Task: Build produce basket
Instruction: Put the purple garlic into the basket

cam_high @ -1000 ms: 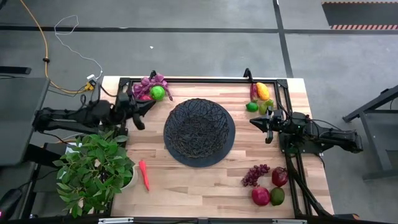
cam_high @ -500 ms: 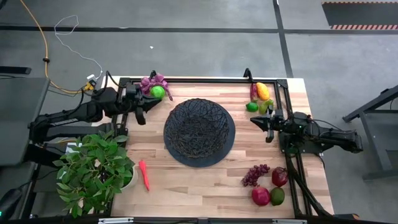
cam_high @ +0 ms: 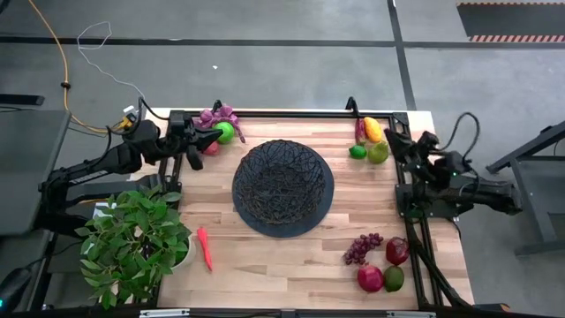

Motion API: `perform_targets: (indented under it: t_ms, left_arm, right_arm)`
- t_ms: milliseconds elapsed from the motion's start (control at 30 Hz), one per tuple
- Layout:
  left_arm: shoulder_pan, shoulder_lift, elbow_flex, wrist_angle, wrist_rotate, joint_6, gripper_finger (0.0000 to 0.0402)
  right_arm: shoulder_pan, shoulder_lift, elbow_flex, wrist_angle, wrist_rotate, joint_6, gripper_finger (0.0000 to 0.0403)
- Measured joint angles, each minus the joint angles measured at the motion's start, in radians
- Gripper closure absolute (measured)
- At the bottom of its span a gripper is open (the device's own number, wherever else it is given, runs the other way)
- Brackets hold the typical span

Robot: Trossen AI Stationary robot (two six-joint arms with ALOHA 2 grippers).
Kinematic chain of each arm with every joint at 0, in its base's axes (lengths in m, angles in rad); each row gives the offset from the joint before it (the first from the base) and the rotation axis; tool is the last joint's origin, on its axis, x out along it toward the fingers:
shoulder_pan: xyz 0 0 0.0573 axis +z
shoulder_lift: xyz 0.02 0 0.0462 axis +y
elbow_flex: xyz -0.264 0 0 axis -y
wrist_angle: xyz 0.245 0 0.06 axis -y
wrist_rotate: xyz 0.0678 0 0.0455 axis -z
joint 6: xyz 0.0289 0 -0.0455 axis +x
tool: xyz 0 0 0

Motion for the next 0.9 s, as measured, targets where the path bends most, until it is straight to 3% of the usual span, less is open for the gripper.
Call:
perform_targets:
  t_ms: [200, 433, 567, 667, 900]
  left_arm:
    - [-0.001, 0.001, 0.0, -0.001, 0.0, 0.0, 0.0396]
    - [-0.001, 0.001, 0.0, -0.001, 0.034, -0.023, 0.0396]
    - [-0.001, 0.001, 0.0, -0.001, 0.034, -0.027, 0.0396]
    - [-0.001, 0.001, 0.0, -0.001, 0.034, -0.03, 0.0396]
    - [-0.002, 0.001, 0.0, -0.001, 0.034, -0.036, 0.0396]
  right_arm:
    - [-0.038, 0.241, 0.302, -0.565, 0.012, 0.027, 0.0338]
    - [-0.144, 0.486, 0.576, -1.1, -0.125, 0.085, 0.0189]
    - [-0.233, 0.625, 0.691, -1.261, -0.211, -0.01, 0.0104]
    - [-0.31, 0.746, 0.764, -1.34, -0.301, -0.132, 0.0061]
    - [-0.477, 1.042, 0.864, -1.52, -0.346, -0.393, 0.0035]
